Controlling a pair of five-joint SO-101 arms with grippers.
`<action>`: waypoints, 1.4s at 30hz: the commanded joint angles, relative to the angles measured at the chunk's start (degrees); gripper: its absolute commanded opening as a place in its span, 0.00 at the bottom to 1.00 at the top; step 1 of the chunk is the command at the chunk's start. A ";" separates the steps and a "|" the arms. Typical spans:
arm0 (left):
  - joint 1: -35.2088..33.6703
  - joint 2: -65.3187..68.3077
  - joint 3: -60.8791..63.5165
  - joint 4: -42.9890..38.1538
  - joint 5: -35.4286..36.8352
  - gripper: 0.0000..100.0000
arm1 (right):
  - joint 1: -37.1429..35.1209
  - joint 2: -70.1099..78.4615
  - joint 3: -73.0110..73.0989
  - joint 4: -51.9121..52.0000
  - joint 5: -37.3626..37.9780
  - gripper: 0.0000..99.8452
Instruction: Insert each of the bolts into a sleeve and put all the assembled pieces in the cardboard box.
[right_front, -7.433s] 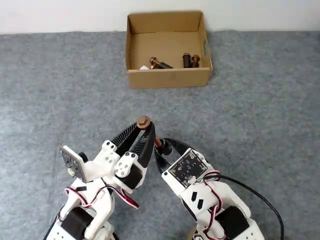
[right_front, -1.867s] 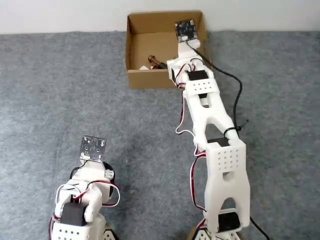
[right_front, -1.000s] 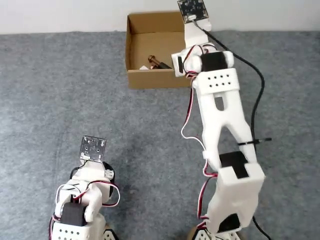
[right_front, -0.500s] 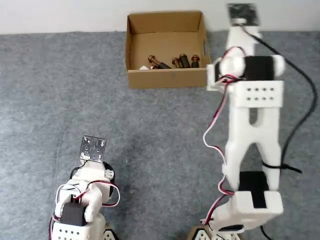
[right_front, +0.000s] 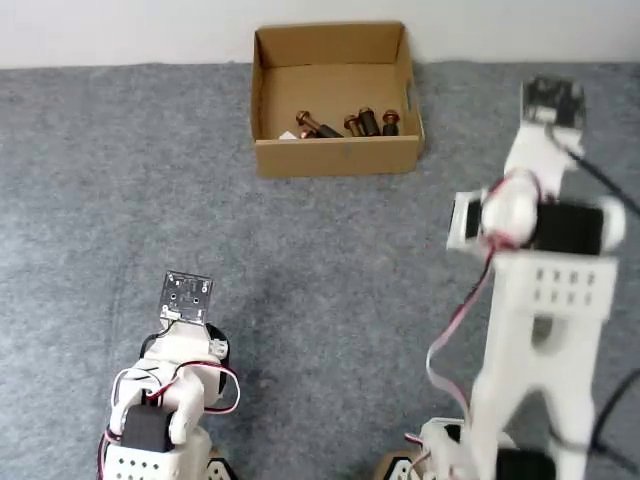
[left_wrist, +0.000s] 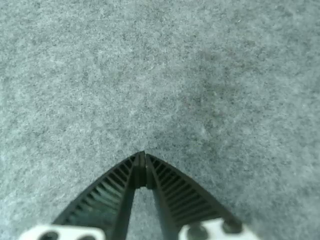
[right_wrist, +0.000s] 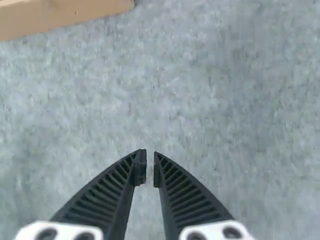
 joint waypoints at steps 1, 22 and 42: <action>-0.35 -0.44 -0.22 0.26 -0.26 0.00 | 0.48 -13.32 15.47 -9.80 0.53 0.01; -0.35 -0.44 -0.22 0.26 -0.26 0.00 | 0.13 -54.73 81.14 -42.95 10.90 0.01; -0.35 -0.44 -0.22 0.26 -0.26 0.00 | 0.22 -74.68 93.89 -26.33 8.62 0.01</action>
